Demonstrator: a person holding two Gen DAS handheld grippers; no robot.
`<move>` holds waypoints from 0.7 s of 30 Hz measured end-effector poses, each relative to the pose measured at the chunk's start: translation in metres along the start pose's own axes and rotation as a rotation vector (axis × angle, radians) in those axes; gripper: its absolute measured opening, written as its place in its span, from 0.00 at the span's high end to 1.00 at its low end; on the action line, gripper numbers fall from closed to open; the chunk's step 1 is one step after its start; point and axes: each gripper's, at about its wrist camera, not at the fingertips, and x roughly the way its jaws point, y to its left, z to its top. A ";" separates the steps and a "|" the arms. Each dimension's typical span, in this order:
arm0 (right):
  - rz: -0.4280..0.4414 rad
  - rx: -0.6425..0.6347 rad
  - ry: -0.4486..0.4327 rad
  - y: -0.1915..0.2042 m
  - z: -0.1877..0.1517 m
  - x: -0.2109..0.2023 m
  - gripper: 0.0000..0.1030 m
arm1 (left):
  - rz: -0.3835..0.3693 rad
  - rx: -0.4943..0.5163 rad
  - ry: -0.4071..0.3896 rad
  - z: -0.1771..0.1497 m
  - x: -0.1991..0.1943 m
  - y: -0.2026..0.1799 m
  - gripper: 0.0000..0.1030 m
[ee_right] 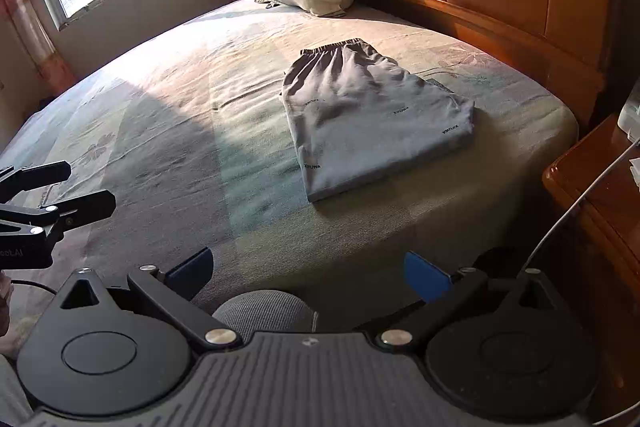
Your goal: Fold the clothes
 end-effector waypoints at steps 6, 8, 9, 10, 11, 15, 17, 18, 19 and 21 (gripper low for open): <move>-0.009 -0.035 -0.039 0.013 -0.008 -0.021 0.00 | 0.050 0.101 -0.027 0.003 -0.014 -0.033 0.01; -0.011 -0.046 -0.059 0.016 -0.009 -0.028 0.00 | 0.072 0.121 -0.049 0.003 -0.022 -0.041 0.01; -0.008 -0.051 -0.063 0.018 -0.009 -0.030 0.00 | 0.066 0.117 -0.057 0.003 -0.025 -0.043 0.01; -0.003 -0.055 -0.066 0.019 -0.010 -0.032 0.00 | 0.057 0.098 -0.046 0.004 -0.026 -0.042 0.01; 0.003 -0.059 -0.069 0.019 -0.010 -0.034 0.00 | 0.046 0.071 -0.022 0.005 -0.025 -0.040 0.01; -0.011 -0.059 -0.072 0.020 -0.011 -0.039 0.00 | -0.002 -0.037 0.067 0.008 -0.021 -0.031 0.01; -0.027 -0.053 -0.077 0.020 -0.011 -0.042 0.00 | -0.021 -0.096 0.115 0.008 -0.017 -0.026 0.01; -0.036 -0.051 -0.080 0.021 -0.011 -0.043 0.00 | -0.021 -0.114 0.127 0.008 -0.016 -0.025 0.01; -0.054 -0.056 -0.086 0.022 -0.010 -0.044 0.00 | -0.017 -0.129 0.133 0.007 -0.016 -0.023 0.01; -0.087 -0.079 -0.096 0.024 -0.008 -0.046 0.00 | 0.002 -0.138 0.134 0.007 -0.017 -0.022 0.01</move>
